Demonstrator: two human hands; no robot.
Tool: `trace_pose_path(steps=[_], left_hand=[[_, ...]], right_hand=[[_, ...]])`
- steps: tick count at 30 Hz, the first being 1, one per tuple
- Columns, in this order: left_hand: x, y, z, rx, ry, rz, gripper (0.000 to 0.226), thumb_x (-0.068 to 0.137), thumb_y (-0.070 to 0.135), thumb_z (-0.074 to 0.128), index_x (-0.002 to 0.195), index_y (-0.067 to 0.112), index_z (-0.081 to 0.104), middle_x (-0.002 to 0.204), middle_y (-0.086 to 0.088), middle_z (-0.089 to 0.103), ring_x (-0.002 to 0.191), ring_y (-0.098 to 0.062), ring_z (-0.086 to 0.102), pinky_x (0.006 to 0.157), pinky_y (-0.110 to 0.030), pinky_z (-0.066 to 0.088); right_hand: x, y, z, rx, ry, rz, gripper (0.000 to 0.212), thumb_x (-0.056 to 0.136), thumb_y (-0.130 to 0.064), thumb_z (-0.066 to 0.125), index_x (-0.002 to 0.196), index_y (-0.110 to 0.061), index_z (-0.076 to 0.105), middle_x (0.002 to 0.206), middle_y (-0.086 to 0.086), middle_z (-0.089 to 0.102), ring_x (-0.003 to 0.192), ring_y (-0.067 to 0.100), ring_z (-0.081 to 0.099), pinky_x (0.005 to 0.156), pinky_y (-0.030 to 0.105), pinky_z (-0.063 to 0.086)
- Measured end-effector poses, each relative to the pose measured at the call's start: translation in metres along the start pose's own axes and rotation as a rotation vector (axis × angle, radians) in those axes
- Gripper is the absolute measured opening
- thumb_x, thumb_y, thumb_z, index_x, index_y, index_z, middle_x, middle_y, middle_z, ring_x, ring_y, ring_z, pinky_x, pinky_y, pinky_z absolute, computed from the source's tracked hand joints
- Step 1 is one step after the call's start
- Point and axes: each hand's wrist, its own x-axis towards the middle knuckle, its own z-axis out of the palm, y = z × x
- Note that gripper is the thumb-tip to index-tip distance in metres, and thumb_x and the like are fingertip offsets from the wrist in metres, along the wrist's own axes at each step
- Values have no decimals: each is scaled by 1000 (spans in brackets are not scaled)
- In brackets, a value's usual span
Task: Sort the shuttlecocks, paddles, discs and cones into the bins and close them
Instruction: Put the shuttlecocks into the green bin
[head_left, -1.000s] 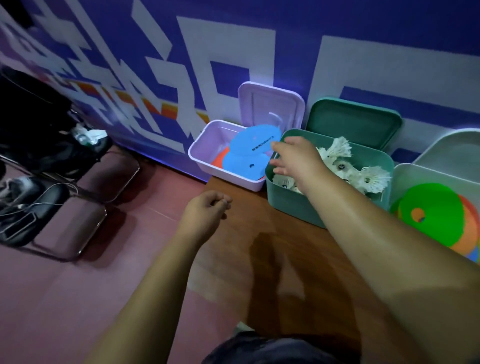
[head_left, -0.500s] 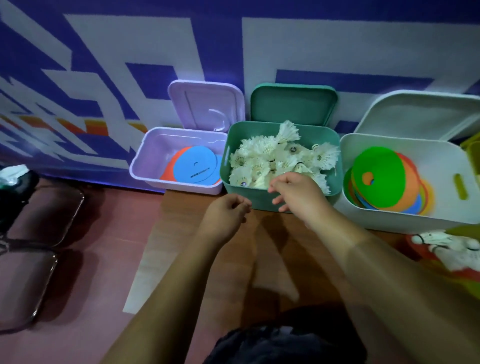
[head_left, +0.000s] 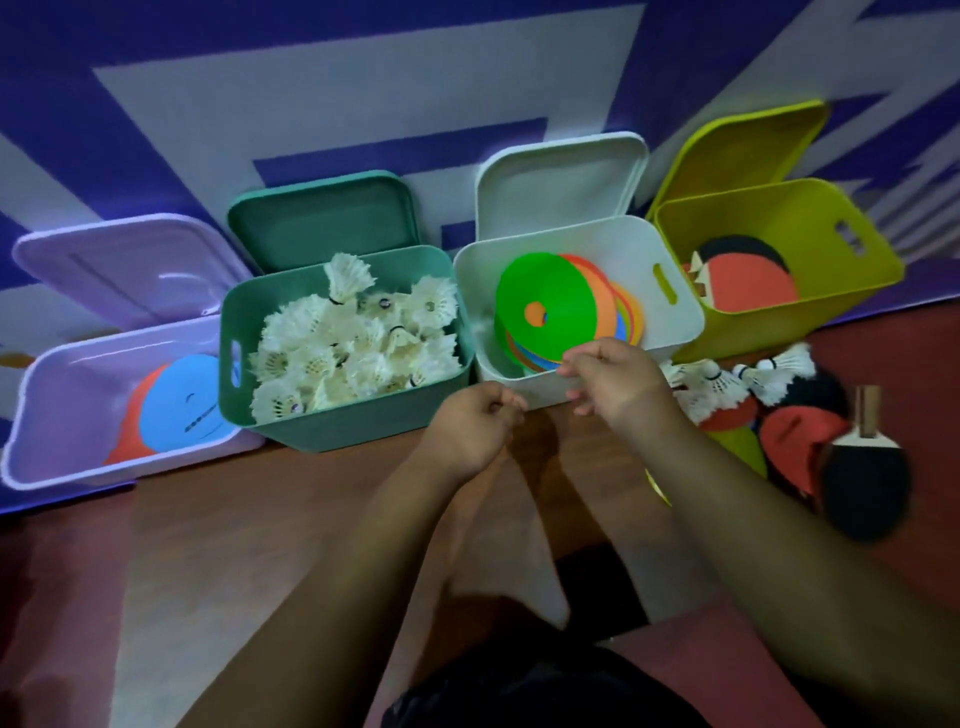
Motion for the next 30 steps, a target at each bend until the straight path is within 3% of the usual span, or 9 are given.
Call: trace_pose_path(steps=[6, 9, 15, 17, 22, 23, 25, 27, 30], left_hand=[[12, 13, 73, 62, -140, -25, 16, 103, 7, 58, 105, 1, 73, 78, -3, 69, 55, -2, 59, 52, -12, 44], [18, 15, 104, 101, -184, -73, 15, 104, 16, 61, 103, 8, 74, 85, -11, 75, 65, -12, 64, 55, -17, 48], [34, 28, 158, 200, -212, -62, 11, 105, 13, 61, 103, 7, 70, 73, -1, 65, 45, 4, 54, 50, -13, 44], [41, 38, 174, 295, -208, -26, 11, 104, 18, 61, 100, 14, 71, 77, 0, 68, 55, 2, 59, 57, -16, 46], [68, 58, 217, 512, -182, 68, 22, 101, 21, 61, 118, 18, 76, 122, -2, 73, 114, -21, 66, 96, -29, 49], [75, 61, 227, 527, -180, 82, 24, 100, 20, 62, 120, 21, 75, 126, -2, 72, 118, -22, 65, 100, -32, 50], [87, 66, 244, 576, -181, 134, 31, 97, 19, 65, 126, 25, 73, 129, -6, 70, 119, -26, 64, 102, -34, 50], [98, 68, 259, 674, -174, 181, 39, 94, 20, 67, 132, 26, 71, 128, -15, 66, 119, -33, 62, 103, -37, 49], [111, 72, 276, 921, -153, 118, 45, 95, 43, 59, 140, 40, 62, 133, -16, 57, 122, -41, 56, 103, -46, 50]], right_hand=[[1, 44, -86, -5, 125, 67, 16, 98, -14, 57, 89, -19, 69, 85, -2, 76, 62, 15, 67, 53, 27, 51], [3, 71, -122, 29, 145, 139, 15, 98, -13, 57, 92, -17, 69, 93, 6, 77, 66, 19, 68, 56, 29, 50], [18, 119, -180, -9, 165, 204, 17, 101, -18, 56, 101, -10, 71, 102, 10, 76, 74, 21, 71, 63, 35, 54], [26, 127, -196, -34, 157, 195, 17, 100, -16, 56, 99, -10, 72, 101, 13, 76, 72, 20, 72, 62, 35, 56], [55, 144, -228, -159, 139, 133, 13, 90, -24, 58, 89, -22, 71, 96, 5, 77, 84, 24, 77, 83, 52, 64], [61, 146, -233, -161, 138, 114, 11, 86, -28, 59, 92, -28, 69, 103, 1, 76, 91, 24, 76, 88, 51, 63], [78, 151, -240, -164, 137, 97, 33, 80, -31, 60, 112, -30, 69, 118, 0, 73, 99, 25, 74, 94, 46, 60], [93, 149, -245, -238, 108, 67, 48, 85, -25, 64, 133, -27, 67, 126, 5, 67, 93, 24, 71, 85, 32, 55], [117, 157, -249, -313, 73, 41, 58, 87, -19, 65, 142, -35, 63, 130, 12, 63, 72, 21, 67, 63, 24, 45]])
